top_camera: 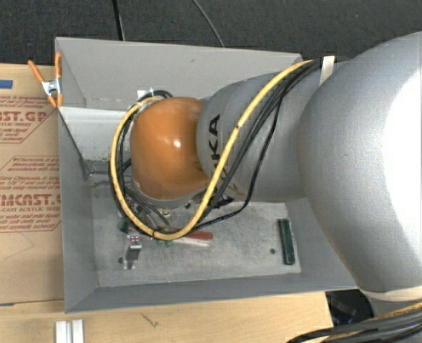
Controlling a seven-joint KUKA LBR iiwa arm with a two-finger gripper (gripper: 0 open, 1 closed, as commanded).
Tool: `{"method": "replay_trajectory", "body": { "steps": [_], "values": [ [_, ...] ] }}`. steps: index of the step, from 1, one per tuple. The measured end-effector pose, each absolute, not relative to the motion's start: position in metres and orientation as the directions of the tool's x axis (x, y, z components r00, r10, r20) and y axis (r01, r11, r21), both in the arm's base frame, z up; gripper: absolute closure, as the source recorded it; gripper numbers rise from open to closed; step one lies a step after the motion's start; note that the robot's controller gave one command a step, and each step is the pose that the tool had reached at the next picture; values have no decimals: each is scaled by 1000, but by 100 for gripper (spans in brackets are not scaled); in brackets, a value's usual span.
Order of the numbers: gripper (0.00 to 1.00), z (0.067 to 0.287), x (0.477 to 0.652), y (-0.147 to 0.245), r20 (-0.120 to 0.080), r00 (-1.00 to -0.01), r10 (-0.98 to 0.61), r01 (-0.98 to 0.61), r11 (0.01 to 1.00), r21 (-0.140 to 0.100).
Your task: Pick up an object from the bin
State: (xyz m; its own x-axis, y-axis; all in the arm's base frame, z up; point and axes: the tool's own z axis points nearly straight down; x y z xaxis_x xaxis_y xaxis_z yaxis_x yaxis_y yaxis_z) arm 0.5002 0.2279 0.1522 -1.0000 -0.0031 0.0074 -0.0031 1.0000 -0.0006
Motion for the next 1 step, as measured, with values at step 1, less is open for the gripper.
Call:
{"method": "replay_trajectory", "body": {
  "steps": [1],
  "values": [
    [0,157,503,227,0,-1000,-1,-1,1000,1]
  ]
}}
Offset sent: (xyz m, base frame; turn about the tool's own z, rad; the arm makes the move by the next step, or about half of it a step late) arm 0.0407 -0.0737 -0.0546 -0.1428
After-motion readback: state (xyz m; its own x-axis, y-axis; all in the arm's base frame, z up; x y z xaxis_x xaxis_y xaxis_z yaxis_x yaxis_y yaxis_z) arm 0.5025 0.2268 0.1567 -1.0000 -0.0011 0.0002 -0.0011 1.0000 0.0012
